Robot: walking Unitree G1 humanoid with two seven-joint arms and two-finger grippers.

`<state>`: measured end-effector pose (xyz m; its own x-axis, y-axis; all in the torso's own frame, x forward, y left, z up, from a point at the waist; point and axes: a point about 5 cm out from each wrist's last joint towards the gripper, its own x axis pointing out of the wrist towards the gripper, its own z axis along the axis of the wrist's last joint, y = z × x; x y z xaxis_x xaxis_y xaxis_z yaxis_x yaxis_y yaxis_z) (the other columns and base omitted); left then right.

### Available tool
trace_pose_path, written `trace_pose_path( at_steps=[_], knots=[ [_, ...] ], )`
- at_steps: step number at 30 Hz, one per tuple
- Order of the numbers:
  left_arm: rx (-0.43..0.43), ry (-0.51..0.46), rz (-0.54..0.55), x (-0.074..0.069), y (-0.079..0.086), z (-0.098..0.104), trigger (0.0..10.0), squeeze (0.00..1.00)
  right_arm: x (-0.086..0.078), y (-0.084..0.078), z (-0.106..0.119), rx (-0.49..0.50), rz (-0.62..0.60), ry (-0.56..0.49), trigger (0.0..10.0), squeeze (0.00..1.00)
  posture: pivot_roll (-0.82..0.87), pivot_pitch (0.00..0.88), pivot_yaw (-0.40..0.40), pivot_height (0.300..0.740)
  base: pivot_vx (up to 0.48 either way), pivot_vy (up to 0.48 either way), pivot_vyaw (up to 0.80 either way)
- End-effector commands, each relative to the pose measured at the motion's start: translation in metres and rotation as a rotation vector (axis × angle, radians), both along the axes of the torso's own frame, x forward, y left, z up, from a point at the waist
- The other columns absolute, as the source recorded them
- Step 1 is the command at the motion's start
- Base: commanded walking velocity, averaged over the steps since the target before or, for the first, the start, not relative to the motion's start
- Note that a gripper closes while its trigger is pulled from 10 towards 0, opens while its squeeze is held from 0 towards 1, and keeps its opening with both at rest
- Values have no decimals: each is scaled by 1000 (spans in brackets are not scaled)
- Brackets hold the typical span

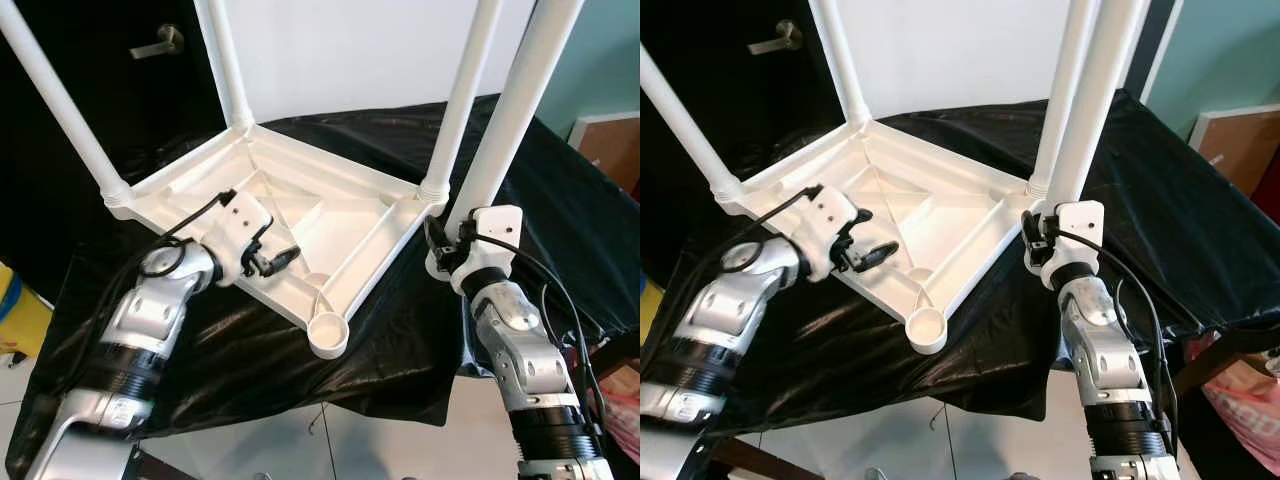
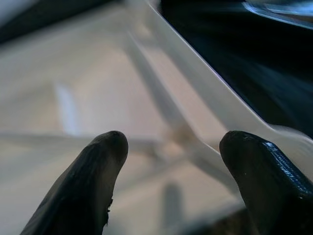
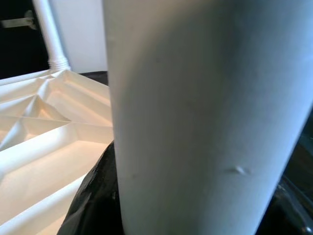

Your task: Building children table

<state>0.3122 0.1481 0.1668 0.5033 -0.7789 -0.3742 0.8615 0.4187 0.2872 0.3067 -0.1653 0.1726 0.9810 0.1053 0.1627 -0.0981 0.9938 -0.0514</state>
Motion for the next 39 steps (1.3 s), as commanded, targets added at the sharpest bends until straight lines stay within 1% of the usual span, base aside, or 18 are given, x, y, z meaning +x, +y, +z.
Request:
trace_pose_path(
  at_steps=[1, 2, 3, 4, 5, 6, 10, 12, 13, 17, 19, 23, 26, 28, 29, 30, 35, 39],
  knots=[
    [22, 41, -44, -4, 0, -4, 10000, 0, -1, 0, 2, -4, -2, -8, 10000, 0, -205, 39, 62, 740, 0, 0, 0],
    [52, 71, -58, -6, 4, -9, 10000, 0, -1, 0, 2, -5, -2, -9, 10000, 0, -204, 39, 63, 740, 0, 0, 0],
    [111, 100, -56, -6, 9, -15, 10000, 0, -1, 0, 2, -5, -4, -11, 10000, 0, -202, 38, 65, 740, 0, 0, 0],
    [111, 100, -56, -6, 9, -15, 10000, 0, -1, 0, 2, -5, -4, -11, 10000, 0, -202, 38, 65, 740, 0, 0, 0],
    [172, 113, -50, -5, 15, -21, 10000, 0, -1, 0, 3, -4, -6, -13, 10000, 0, -203, 36, 68, 740, 0, 0, 0],
    [204, 115, -30, -1, 19, -24, 10000, 0, -1, 0, 3, -2, -7, -15, 10000, 0, -204, 35, 69, 740, 0, 0, 0],
    [223, 114, -15, 2, 22, -25, 10000, 0, 0, 1, 3, 1, -8, -17, 10000, 0, -204, 35, 70, 740, 0, 0, 0],
    [284, 88, -15, 7, 24, -26, 10000, 0, -1, 3, 3, 5, -4, -19, 10000, 0, -211, 32, 73, 740, 0, 0, 0],
    [284, 88, -15, 7, 24, -26, 10000, 0, -1, 3, 3, 5, -4, -19, 10000, 0, -211, 32, 73, 740, 0, 0, 0],
    [358, 24, -6, 19, 23, -24, 10000, 0, -1, 3, 4, 3, -4, -21, 10000, 0, -217, 30, 74, 740, 0, 0, 0],
    [364, 7, -4, 23, 20, -23, 10000, 0, -1, 2, 4, 1, -4, -22, 10000, 0, -218, 29, 75, 740, 0, 0, 0],
    [368, 7, -29, 25, 17, -22, 10000, 0, -1, 2, 5, -1, -3, -24, 10000, 0, -222, 30, 77, 740, 0, 0, 0],
    [373, 41, -78, 23, 14, -24, 10000, 0, -2, 3, 5, -2, 0, -24, 10000, 0, -225, 39, 84, 740, 0, 0, 0],
    [402, 83, -122, 21, 15, -29, 10000, 0, -5, 4, 4, -3, 2, -22, 10000, 0, -227, 48, 92, 740, 0, 0, 0],
    [402, 83, -122, 21, 15, -29, 10000, 0, -5, 4, 4, -3, 2, -22, 10000, 0, -227, 48, 92, 740, 0, 0, 0],
    [439, 112, -143, 19, 18, -34, 10000, 0, -7, 5, 2, -2, 1, -18, 10000, 0, -230, 56, 100, 740, 0, 0, 0],
    [471, 115, -139, 23, 21, -38, 10000, 0, -10, 4, 0, 1, -8, -12, 10000, 0, -235, 68, 107, 740, 0, 0, 0],
    [499, 114, -102, 28, 21, -44, 10000, 0, -16, 3, -3, 3, -18, -1, 10000, 0, -243, 96, 119, 740, 0, 0, 0]
  ],
)
